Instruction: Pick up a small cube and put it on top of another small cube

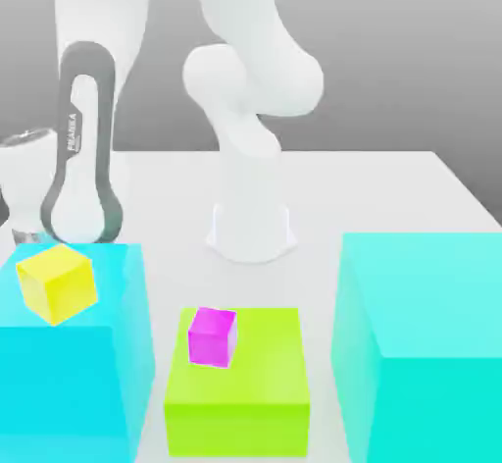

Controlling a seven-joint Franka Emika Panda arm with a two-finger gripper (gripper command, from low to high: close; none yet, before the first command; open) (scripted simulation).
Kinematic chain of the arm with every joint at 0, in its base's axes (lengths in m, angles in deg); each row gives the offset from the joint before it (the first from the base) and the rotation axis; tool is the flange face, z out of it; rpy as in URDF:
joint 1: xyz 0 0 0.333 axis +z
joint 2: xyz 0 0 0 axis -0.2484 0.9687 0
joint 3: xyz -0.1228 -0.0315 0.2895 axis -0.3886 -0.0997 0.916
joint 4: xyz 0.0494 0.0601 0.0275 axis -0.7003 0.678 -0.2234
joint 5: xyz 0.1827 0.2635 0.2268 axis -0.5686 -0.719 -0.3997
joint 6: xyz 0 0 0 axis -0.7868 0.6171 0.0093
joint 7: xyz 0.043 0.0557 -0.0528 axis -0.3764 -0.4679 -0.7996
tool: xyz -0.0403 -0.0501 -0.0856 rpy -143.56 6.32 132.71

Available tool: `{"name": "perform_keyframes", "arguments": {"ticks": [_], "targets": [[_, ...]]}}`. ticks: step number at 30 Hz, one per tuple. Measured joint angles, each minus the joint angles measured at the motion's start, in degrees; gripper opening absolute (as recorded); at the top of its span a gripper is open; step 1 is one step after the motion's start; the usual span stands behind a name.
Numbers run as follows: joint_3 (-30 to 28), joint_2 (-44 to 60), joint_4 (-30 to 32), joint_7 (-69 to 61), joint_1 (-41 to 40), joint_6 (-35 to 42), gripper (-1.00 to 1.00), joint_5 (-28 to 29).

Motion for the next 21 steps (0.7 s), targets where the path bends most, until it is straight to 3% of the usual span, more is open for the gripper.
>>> {"name": "perform_keyframes", "arguments": {"ticks": [6,10,21], "targets": [[-12.9,-7.8,2.9,12.1,9.5,4.2,-1.0,15.8],[-18.1,-12.5,3.4,17.4,12.2,7.1,-1.0,27.2],[-19.2,-17.8,-14.4,-5.3,11.3,32.8,-1.0,45.7]]}}
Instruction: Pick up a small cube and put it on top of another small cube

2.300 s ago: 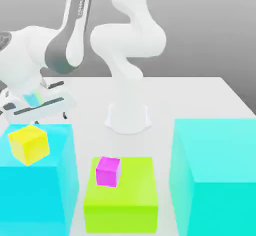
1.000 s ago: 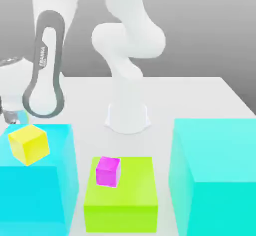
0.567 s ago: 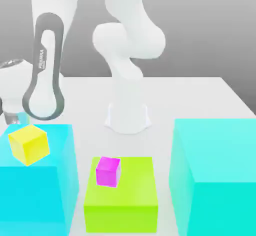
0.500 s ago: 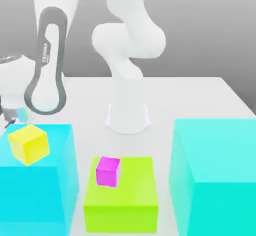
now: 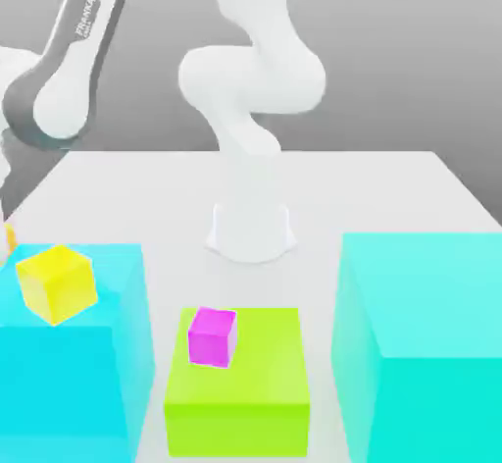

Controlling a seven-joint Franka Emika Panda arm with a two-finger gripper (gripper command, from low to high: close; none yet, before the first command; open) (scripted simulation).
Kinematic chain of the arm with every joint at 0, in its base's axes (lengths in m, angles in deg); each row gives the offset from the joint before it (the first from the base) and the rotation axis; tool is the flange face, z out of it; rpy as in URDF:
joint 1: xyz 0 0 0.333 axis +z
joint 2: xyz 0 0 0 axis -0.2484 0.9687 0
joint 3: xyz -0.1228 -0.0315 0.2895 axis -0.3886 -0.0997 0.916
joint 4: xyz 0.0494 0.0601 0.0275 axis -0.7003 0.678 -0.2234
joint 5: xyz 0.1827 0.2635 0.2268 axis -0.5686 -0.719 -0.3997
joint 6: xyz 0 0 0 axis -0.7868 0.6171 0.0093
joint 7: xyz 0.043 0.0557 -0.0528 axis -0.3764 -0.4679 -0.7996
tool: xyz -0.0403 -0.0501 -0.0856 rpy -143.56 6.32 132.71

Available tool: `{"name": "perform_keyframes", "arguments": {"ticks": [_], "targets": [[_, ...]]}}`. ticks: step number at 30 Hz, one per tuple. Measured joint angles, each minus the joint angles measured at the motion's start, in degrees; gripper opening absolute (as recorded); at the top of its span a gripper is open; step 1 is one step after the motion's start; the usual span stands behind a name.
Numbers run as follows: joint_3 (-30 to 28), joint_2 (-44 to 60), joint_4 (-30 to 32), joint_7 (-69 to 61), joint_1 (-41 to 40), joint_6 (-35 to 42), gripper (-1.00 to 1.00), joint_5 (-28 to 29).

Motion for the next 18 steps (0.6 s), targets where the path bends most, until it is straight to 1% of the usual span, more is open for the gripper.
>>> {"name": "perform_keyframes", "arguments": {"ticks": [3,4,6,10,12,14,15,18], "targets": [[1.8,-1.9,-5.3,-6.6,-1.1,7.6,-1.0,3.4],[3.4,-2.8,-7.0,-8.5,0.3,9.8,-1.0,3.6],[6.5,-4.9,-10.0,-11.4,6.3,13.9,-1.0,2.8],[12.6,-8.9,-15.1,-15.8,13.9,20.6,-1.0,-0.2],[14.4,-8.8,-14.3,-16.2,15.9,18.8,-1.0,-2.4],[14.6,-7.2,-11.8,-16.9,16.4,14.6,-1.0,-3.6],[14.5,-6.4,-10.7,-17.2,16.5,12.7,1.0,-4.0],[14.5,-6.4,-10.7,-17.2,16.5,12.7,1.0,-4.0]]}}
